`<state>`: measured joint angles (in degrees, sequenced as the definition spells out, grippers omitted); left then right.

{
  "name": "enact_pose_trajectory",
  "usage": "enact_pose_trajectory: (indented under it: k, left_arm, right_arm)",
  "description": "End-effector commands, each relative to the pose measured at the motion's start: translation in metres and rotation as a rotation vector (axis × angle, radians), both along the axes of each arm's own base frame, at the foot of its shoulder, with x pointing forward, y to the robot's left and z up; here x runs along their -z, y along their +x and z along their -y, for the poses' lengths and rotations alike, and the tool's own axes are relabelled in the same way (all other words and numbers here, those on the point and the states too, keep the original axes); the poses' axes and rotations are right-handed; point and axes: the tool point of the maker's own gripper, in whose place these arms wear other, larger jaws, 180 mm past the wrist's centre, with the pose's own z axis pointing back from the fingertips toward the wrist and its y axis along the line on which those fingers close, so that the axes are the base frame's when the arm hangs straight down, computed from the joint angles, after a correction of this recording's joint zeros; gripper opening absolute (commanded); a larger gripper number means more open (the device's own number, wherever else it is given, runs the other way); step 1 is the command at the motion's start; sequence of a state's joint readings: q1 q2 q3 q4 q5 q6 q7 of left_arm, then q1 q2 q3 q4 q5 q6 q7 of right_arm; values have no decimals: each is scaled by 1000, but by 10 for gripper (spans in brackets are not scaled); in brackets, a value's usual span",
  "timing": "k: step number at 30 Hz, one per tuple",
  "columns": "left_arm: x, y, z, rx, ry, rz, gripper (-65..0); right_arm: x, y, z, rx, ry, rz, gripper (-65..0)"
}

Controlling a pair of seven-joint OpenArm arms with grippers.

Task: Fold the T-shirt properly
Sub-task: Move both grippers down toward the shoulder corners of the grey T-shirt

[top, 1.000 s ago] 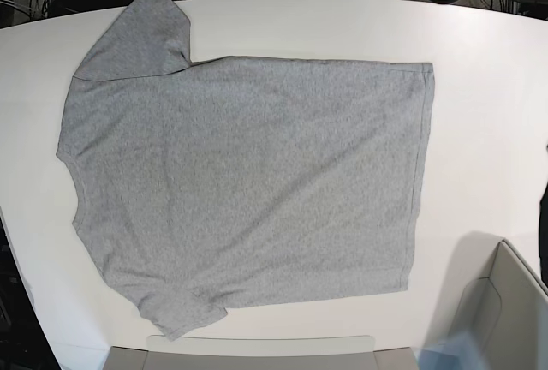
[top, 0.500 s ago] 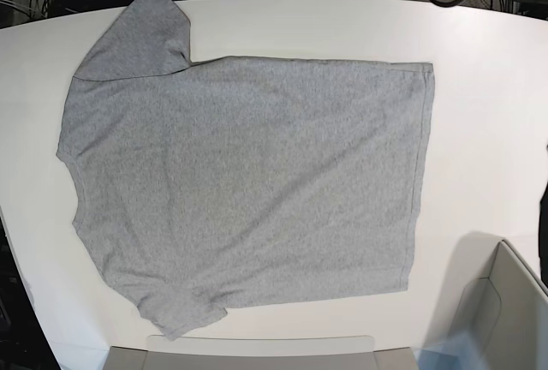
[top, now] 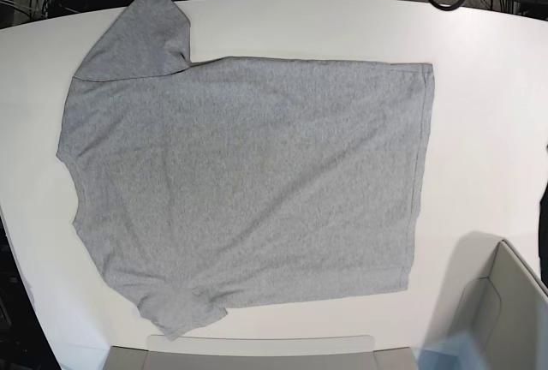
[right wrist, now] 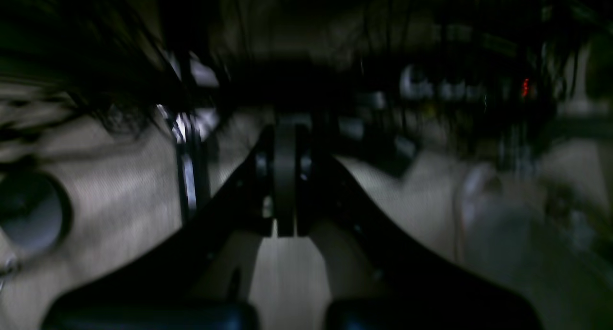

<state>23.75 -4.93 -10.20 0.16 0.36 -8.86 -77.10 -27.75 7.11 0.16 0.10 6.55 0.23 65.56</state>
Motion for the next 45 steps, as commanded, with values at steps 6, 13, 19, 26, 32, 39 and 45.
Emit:
enact_pose_trajectory:
  k: [6,13,19,26,32,39,45]
  left_arm:
    - [-27,-5,-11,28,51,85,-604]
    - [-113,14,-6,91,112,349,-603]
    - [-156,31,-2,115,137,475,-602]
    - [-183,58,-1,138,158,594,-602]
    - [-184,81,-4,142,156,560,-602]
    - [-188,96,-4,145,155,550,-602]
    - [-182,101,-5,140,151,522,-602]
  right_arm:
    - [-13,-29,6,5,-10,-19,-647]
    - [-66,-10,-10,76,50,203,-647]
    - [-140,25,-24,79,128,423,-621]
    - [-191,60,-5,211,164,570,-512]
    - [-227,77,28,273,197,628,-504]
    - [-232,94,61,337,247,561,-445]
    - [-230,120,58,305,303,536,-426]
